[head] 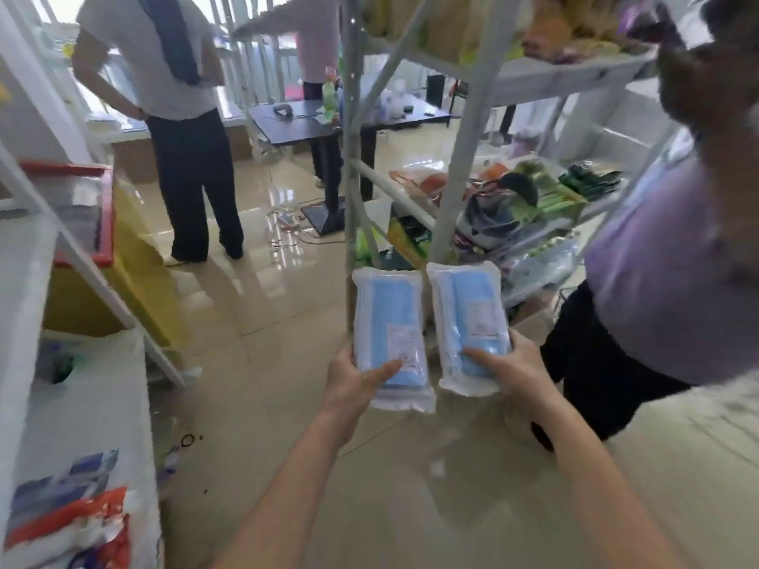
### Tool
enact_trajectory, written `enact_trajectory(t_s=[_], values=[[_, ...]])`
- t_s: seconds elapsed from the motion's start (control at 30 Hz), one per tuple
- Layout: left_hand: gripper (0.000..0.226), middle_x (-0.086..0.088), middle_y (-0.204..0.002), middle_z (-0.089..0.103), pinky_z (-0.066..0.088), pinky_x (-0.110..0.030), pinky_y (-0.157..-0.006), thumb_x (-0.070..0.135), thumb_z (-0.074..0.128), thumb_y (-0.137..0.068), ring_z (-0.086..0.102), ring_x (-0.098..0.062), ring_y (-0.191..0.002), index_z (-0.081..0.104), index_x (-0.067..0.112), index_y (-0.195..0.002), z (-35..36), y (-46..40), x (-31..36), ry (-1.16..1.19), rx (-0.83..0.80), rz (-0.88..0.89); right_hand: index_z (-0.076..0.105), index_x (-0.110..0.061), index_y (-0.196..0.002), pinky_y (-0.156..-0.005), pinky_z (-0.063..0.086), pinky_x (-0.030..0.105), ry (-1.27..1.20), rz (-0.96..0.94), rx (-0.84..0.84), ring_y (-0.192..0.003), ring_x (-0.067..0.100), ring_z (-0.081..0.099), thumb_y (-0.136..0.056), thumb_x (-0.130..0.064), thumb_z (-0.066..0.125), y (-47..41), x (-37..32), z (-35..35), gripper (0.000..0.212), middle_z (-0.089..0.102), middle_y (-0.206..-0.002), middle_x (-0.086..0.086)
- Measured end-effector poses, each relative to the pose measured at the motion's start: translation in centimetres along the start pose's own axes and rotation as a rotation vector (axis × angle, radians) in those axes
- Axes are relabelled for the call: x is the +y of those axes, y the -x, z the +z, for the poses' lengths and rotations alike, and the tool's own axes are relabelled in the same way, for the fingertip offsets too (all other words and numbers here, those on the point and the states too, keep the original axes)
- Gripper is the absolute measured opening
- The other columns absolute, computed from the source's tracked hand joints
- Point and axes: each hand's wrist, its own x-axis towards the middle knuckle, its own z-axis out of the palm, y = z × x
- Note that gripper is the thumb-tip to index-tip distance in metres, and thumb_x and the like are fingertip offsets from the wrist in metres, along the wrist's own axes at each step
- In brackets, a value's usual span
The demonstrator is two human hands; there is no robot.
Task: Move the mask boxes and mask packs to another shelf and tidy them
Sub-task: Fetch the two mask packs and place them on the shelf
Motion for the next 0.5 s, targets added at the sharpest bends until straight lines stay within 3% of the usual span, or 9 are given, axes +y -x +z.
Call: enact_trajectory(t_s=[0.13,0.3,0.43,0.5], values=[[0.07,0.005,-0.097,0.079,0.061,-0.028,-0.065,0.043,0.098,-0.053,0.077,-0.018,-0.086,0.067,0.026,-0.113,9.4,-0.6,-0.1,-0.024,-0.12,-0.012,0.065,-0.017,-0.119,-0.067,0.061,0.023,-0.056,-0.015,0.151,-0.085,0.01,0.075,-0.069,-0.026,0.092,1.5,1.2,-9.2,0.057,0.075,-0.106,-0.001],[0.075,-0.001,-0.103,0.078,0.063,-0.047,-0.075,0.048,0.097,-0.051,0.077,-0.024,-0.09,0.065,0.024,-0.115,20.6,-1.2,-1.3,-0.117,-0.296,-0.044,0.065,-0.02,-0.118,-0.074,0.063,0.034,-0.075,0.003,0.293,-0.089,0.016,0.076,-0.071,-0.025,0.092,4.6,4.0,-20.6,0.055,0.076,-0.104,-0.002],[0.071,0.003,-0.101,0.078,0.064,-0.045,-0.075,0.049,0.095,-0.051,0.077,-0.02,-0.088,0.065,0.028,-0.112,29.2,-0.2,-3.3,-0.198,-0.452,-0.079,0.069,-0.019,-0.108,-0.06,0.058,0.021,-0.142,0.058,0.488,-0.079,0.013,0.076,-0.07,-0.019,0.092,9.3,7.3,-28.1,0.044,0.079,-0.091,-0.009],[0.065,0.003,-0.098,0.078,0.064,-0.045,-0.074,0.045,0.095,-0.053,0.077,-0.021,-0.085,0.067,0.027,-0.108,33.3,0.5,-4.4,-0.238,-0.544,-0.103,0.071,-0.015,-0.107,-0.059,0.057,0.021,-0.189,0.096,0.585,-0.079,0.016,0.077,-0.069,-0.019,0.092,11.8,8.8,-31.1,0.043,0.079,-0.091,-0.005]])
